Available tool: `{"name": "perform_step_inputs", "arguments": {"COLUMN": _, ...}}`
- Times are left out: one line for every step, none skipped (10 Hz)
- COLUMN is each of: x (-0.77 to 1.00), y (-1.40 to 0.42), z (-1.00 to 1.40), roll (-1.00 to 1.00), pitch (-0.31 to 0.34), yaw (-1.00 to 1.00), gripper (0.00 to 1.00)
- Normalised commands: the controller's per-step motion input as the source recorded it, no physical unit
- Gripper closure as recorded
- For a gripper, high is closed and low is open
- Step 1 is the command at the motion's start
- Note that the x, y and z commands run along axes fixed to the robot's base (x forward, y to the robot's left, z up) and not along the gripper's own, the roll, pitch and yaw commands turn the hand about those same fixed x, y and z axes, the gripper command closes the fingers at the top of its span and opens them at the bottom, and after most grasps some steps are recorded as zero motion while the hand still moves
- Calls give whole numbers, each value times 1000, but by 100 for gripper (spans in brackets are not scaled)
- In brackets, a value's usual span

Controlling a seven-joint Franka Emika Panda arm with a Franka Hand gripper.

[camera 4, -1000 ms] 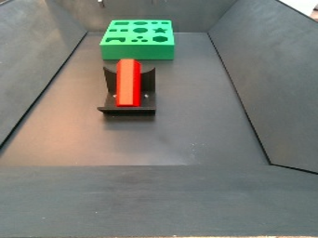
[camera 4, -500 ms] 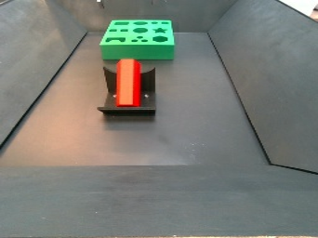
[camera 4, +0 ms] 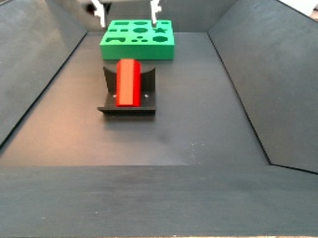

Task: Pick up the hexagon object. Move up. Place the hexagon object on the fixture. Regrasp the hexagon object. Move to above the board. Insert the hexagon object.
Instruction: Regrasp the hexagon object.

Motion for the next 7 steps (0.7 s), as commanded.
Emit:
{"name": "perform_step_inputs", "arguments": {"x": 100, "y": 39, "z": -1000, "roll": 135, "pitch": -12, "yaw": 107, "gripper": 0}}
{"name": "perform_step_inputs", "arguments": {"x": 108, "y": 34, "z": -1000, "roll": 124, "pitch": -13, "yaw": 99, "gripper": 0}}
{"name": "perform_step_inputs", "arguments": {"x": 120, "y": 26, "z": -1000, "roll": 111, "pitch": -13, "yaw": 81, "gripper": 0}}
{"name": "perform_step_inputs", "arguments": {"x": 129, "y": 20, "z": -1000, "roll": 103, "pitch": -13, "yaw": 74, "gripper": 0}}
{"name": "perform_step_inputs", "arguments": {"x": 136, "y": 13, "z": -1000, "roll": 98, "pitch": -12, "yaw": 62, "gripper": 0}}
{"name": "perform_step_inputs", "arguments": {"x": 145, "y": 5, "z": -1000, "roll": 93, "pitch": -6, "yaw": 54, "gripper": 0}}
{"name": "perform_step_inputs", "arguments": {"x": 137, "y": -2, "z": -913, "roll": 92, "pitch": -3, "yaw": 52, "gripper": 0}}
